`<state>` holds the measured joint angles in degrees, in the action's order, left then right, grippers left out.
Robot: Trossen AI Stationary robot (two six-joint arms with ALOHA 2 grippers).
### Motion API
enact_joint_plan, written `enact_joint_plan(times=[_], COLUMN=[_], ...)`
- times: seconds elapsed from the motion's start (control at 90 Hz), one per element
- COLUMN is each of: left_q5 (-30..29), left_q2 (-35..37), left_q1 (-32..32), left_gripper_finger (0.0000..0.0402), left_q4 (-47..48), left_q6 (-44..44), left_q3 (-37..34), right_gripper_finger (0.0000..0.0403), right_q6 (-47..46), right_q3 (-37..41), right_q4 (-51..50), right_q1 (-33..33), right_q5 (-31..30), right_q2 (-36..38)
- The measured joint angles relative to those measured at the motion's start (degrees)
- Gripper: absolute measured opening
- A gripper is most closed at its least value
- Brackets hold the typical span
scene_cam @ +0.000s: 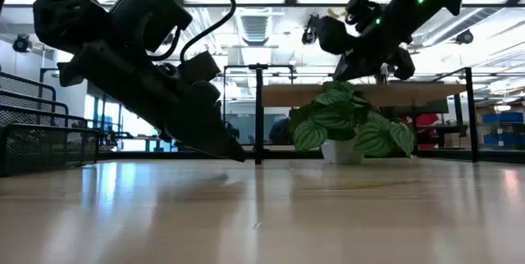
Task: Stock shelves
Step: Put the white vase plant under the shelf
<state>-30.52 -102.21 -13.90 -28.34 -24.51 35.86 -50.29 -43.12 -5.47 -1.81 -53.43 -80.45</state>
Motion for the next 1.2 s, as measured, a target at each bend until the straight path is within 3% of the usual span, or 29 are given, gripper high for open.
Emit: enact_joint_plan(times=[0.4,0.833,1.2], left_q5=[0.00,0.02,0.04], left_q2=[0.00,0.00,0.00], left_q1=[-0.01,-0.01,-0.01], left_gripper_finger=[0.0347,0.0347,0.0347], left_q4=[0.26,0.23,0.08], left_q6=[0.00,-0.02,-0.19], left_q3=[0.00,0.00,0.00], right_gripper_finger=[0.0023,0.0015,0.0002], right_q6=[-0.65,-0.05,-2.17], right_q3=[0.04,0.07,0.14], right_q4=[-0.49,-0.28,0.08], right_q1=[-0.89,-1.30,-1.15], right_q5=[1.86,-0.20,-1.68], right_q2=[-0.76,-0.82,-5.98])
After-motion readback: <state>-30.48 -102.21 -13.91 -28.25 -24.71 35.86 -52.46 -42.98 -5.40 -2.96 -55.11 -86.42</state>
